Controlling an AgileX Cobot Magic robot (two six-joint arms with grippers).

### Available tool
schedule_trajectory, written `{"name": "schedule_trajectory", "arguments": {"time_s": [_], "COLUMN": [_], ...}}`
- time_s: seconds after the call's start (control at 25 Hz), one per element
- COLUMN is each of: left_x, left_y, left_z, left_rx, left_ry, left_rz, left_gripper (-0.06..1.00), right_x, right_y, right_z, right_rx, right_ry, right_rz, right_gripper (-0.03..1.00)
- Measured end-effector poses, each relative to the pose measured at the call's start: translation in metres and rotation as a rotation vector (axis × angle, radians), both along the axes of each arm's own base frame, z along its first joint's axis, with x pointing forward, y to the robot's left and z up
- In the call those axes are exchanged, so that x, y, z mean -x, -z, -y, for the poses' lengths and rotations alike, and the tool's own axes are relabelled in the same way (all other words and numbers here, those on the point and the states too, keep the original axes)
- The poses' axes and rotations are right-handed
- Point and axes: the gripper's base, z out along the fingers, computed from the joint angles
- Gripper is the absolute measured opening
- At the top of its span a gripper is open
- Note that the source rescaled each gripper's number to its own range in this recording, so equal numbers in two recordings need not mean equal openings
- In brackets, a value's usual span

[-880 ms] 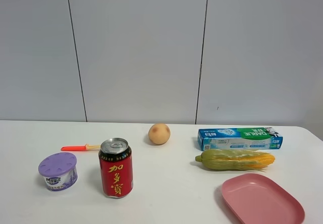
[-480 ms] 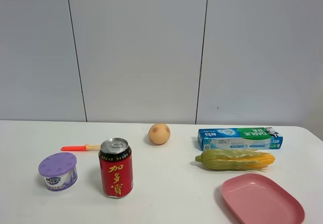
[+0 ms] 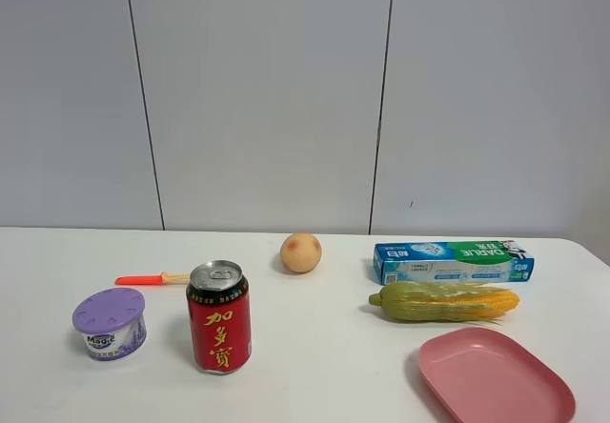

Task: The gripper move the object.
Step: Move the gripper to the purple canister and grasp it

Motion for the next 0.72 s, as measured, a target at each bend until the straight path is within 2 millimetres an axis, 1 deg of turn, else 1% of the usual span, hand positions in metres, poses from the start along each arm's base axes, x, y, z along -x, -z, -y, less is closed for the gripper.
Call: {"name": "schedule_trajectory", "arguments": {"time_s": [0.08,0.16,0.28,0.4,0.52,0.64,0.72], "left_x": [-0.004,-0.012,-0.033,-0.064,-0.106,-0.151,-0.179], "left_y": [0.0,-0.004,-0.022,-0.044,-0.062,-0.072,-0.072], "left_z": [0.0,0.0,0.0,0.0,0.0,0.0,0.001], "left_rx": [0.007,0.015,0.016,0.016,0.007,0.006,0.013], "left_ry": [-0.001,-0.004,-0.004,-0.006,-0.002,0.001,0.002], "left_rz": [-0.023,-0.067,-0.126,-0.174,-0.218,-0.255,-0.293], "left_gripper": [1.0,1.0,1.0,1.0,1.0,1.0,1.0], "right_x": [0.0,0.0,0.0,0.0,0.0,0.0,0.0], "right_y": [0.0,0.0,0.0,0.0,0.0,0.0,0.0], "right_z": [0.0,0.0,0.0,0.0,0.0,0.0,0.0], "right_rx": [0.0,0.0,0.0,0.0,0.0,0.0,0.0], "right_ry": [0.0,0.0,0.0,0.0,0.0,0.0,0.0], "right_rz": [0.0,0.0,0.0,0.0,0.0,0.0,0.0], "right_gripper": [1.0,1.0,1.0,1.0,1.0,1.0,1.0]}}
